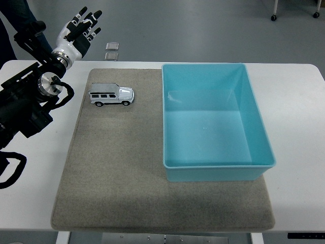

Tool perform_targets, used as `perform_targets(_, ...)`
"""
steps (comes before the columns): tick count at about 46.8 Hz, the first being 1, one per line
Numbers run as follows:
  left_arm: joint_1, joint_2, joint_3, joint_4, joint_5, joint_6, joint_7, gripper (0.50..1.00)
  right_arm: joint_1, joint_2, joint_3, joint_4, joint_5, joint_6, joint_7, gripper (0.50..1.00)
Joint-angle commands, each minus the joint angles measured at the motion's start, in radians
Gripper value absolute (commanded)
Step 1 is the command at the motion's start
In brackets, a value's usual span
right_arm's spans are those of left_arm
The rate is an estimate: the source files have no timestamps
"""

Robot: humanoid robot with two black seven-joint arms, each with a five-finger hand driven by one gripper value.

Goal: Left hand put the white car in the blue box

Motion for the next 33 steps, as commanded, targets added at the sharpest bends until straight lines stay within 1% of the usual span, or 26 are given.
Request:
perform_targets(1, 0.0, 0.001, 0.0, 0.0, 0.0, 0.0, 0.0, 0.999, 0.0, 0.0, 0.0, 0.0, 0.0, 0.0, 0.0, 0.936)
perform_targets(7, 0.006, -0.001, 0.003, -0.002, 0.001, 0.0, -0.006, 0.999, 0.0, 0.0, 0.0, 0.0, 0.0, 0.0, 0.0, 0.936)
perform_targets(33, 0.015, -0.001, -0.006, -0.002, -0.011, 0.0, -0.005, 0.999, 0.0, 0.0, 0.0, 0.0, -0.001, 0.0, 0.0, 0.936)
